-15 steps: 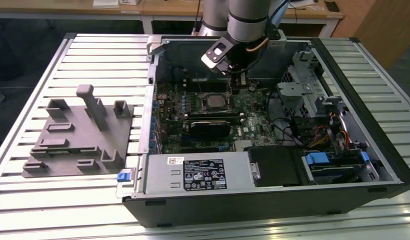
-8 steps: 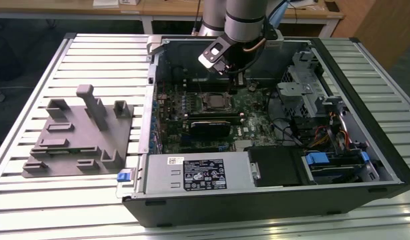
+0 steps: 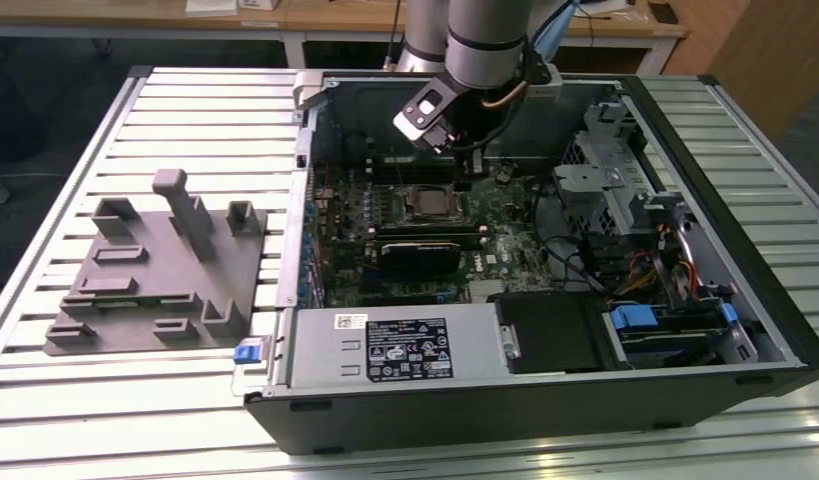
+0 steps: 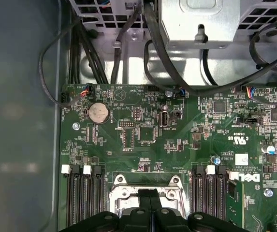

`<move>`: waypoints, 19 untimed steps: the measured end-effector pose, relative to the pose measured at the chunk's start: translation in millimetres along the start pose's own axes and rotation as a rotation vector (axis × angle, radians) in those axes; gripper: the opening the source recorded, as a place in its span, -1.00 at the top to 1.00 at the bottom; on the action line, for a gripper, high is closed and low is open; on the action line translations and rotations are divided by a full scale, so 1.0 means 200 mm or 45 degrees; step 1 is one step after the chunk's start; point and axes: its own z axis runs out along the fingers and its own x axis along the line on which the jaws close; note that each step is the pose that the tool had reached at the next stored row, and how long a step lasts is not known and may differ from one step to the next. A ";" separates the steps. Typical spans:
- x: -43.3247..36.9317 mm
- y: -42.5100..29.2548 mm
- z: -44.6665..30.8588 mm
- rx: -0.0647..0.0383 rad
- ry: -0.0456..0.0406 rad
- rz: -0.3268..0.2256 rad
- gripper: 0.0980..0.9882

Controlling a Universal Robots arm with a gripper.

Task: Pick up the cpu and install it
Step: 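Close the cpu cover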

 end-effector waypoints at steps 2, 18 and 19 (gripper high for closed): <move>0.000 -0.005 0.003 0.000 0.000 0.000 0.98; 0.000 -0.014 0.017 0.016 -0.017 0.000 0.98; -0.001 -0.020 0.020 0.012 -0.017 0.000 0.98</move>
